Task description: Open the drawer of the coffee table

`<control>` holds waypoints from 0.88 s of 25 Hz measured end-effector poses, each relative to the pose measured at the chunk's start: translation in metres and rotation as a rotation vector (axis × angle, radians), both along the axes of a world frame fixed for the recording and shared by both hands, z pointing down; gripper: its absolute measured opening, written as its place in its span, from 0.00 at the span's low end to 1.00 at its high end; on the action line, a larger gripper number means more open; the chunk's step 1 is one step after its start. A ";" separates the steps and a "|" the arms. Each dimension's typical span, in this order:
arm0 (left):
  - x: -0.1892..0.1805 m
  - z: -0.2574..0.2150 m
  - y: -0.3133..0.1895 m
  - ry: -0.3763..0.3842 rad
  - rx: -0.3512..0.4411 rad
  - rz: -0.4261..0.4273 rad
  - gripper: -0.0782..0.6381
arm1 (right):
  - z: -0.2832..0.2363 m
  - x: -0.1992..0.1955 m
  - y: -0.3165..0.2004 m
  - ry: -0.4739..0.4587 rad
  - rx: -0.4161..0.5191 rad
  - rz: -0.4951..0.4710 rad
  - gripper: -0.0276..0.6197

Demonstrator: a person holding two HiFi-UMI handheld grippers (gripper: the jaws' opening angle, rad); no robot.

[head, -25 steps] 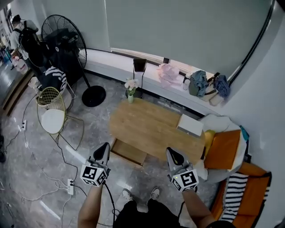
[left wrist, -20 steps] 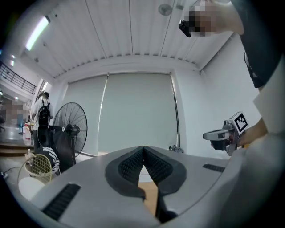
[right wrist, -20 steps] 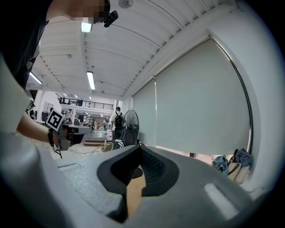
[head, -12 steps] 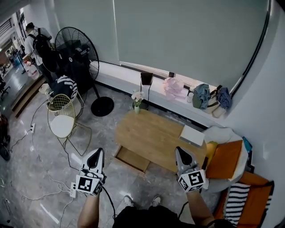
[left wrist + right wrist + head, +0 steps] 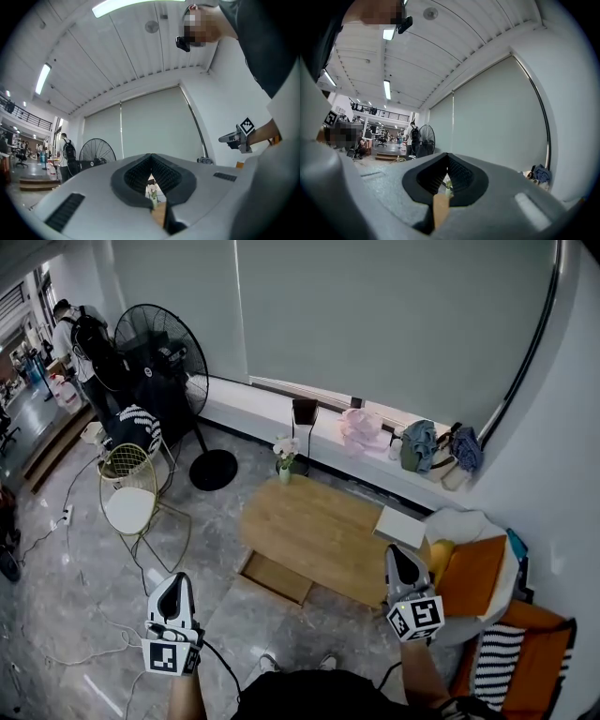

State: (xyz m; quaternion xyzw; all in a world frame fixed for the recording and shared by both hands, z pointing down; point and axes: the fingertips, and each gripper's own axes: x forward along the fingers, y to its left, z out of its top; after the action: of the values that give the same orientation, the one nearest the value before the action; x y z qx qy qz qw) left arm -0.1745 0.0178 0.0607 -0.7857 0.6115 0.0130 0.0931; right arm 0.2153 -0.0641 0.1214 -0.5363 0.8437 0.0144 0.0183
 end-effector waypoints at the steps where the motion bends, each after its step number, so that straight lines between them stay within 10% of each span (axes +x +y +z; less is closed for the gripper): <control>1: 0.000 0.000 0.004 -0.004 0.001 -0.009 0.12 | -0.001 0.004 0.000 -0.004 0.001 0.010 0.05; 22: -0.009 -0.002 0.011 0.022 0.030 -0.039 0.12 | -0.008 -0.005 -0.007 0.007 0.023 0.015 0.05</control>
State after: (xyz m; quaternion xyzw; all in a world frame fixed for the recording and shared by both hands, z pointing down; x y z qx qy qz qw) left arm -0.1833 0.0283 0.0591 -0.7718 0.6275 0.0291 0.0984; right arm 0.2102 -0.0714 0.1133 -0.5421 0.8396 0.0261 0.0212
